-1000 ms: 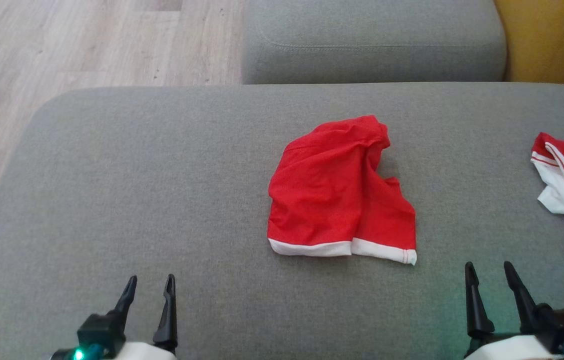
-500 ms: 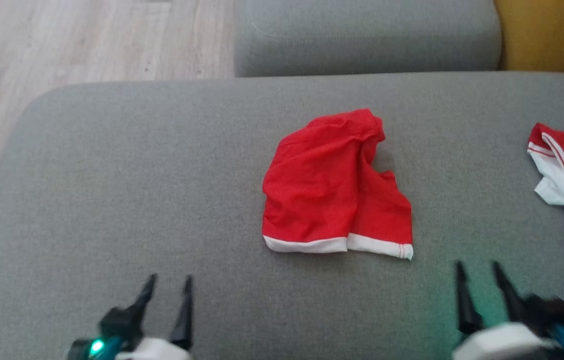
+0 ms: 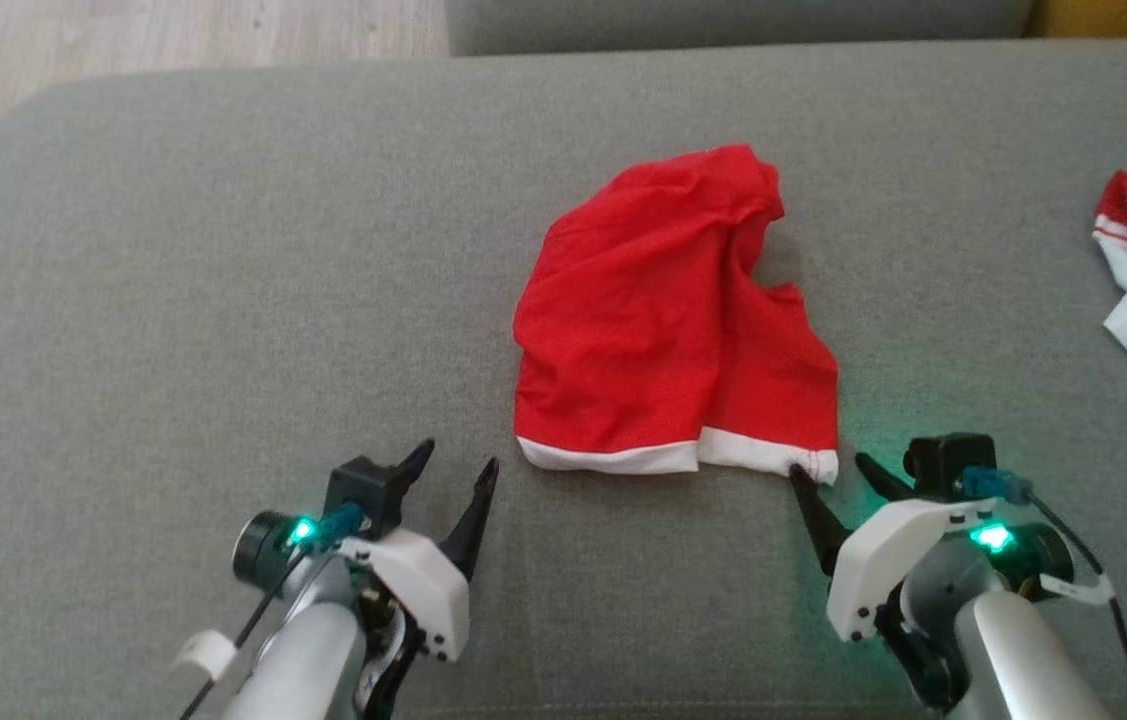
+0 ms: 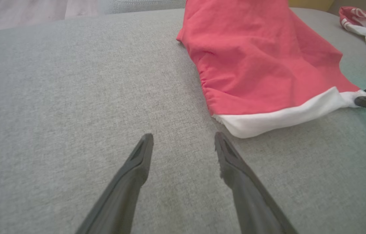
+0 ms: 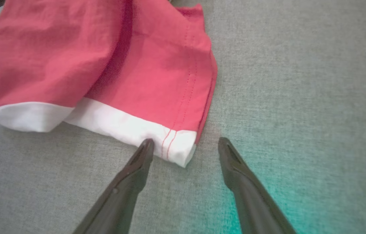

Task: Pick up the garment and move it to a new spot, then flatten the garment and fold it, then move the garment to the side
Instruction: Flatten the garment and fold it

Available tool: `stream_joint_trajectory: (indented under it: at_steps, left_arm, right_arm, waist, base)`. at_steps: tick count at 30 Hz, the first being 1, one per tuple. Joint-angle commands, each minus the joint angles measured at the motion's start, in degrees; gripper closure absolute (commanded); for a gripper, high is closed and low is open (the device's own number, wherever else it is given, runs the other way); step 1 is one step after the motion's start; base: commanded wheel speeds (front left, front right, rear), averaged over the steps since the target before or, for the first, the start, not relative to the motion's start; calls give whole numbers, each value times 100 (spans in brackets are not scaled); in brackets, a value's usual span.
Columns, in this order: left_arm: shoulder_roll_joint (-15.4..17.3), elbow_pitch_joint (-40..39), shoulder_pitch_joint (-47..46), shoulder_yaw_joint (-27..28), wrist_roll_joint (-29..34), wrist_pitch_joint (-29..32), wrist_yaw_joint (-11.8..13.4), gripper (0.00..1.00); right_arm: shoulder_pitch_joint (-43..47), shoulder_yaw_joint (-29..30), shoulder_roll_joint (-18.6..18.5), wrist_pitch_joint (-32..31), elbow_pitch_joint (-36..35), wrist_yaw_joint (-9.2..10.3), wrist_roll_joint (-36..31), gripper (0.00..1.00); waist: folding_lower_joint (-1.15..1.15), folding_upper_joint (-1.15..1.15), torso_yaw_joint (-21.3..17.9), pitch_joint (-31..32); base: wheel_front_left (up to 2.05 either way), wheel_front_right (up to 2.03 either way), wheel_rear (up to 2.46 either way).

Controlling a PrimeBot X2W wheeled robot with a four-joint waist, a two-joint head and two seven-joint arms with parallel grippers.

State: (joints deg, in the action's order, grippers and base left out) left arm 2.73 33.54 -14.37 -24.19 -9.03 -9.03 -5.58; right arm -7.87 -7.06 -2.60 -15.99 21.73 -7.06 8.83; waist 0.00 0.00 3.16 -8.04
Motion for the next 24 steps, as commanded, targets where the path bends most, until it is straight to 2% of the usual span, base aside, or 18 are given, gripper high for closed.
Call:
stream_joint_trajectory:
  at_steps: [1,6,7,8,9,10,11,15,19,24]
  left_arm:
    - [18,-48,-321,55,-92,-103,-12,0]
    - [17,98,-476,-177,-349,-206,-21,0]
    - [16,126,-502,-232,-408,-228,-18,0]
    - [16,153,-526,-290,-464,-245,-18,0]
    - [16,172,-545,-345,-541,-259,-25,0]
    - [16,186,-567,-403,-614,-273,-34,0]
    - [16,202,-590,-463,-667,-288,-39,0]
    - [16,268,-695,-655,-835,-341,-36,0]
    - [15,352,-818,-783,-963,-405,19,0]
    - [15,508,-922,-990,-1111,-470,37,0]
  right_arm:
    - [-311,-60,-28,25,-132,-43,-18,0]
    - [-358,-91,-28,-29,-41,-43,24,0]
    - [-361,-114,-28,-54,-28,-43,41,4]
    - [-363,-136,-28,-84,-21,-43,72,24]
    - [-366,-170,-28,-124,-17,-43,96,64]
    - [-369,-203,-28,-153,-22,-43,127,89]
    - [-369,-237,-28,-171,-36,-43,186,100]
    - [-410,-99,-28,-169,-152,-43,306,100]
    - [-522,429,-97,-143,-281,-43,-10,100]
    - [-662,760,-126,-224,-351,-43,-281,100]
  waist:
    - [0,0,39,-118]
    - [0,0,70,-193]
    - [0,0,76,-203]
    - [0,0,83,-216]
    - [0,0,89,-228]
    - [0,0,93,-237]
    - [0,0,97,-241]
    - [0,0,77,-275]
    - [0,0,0,-304]
    - [0,0,-119,-315]
  base:
    - [0,0,0]
    - [0,0,0]
    - [0,0,0]
    - [0,0,0]
    - [0,0,0]
    - [0,0,0]
    - [0,0,0]
    - [0,0,0]
    - [0,0,0]
    - [0,0,0]
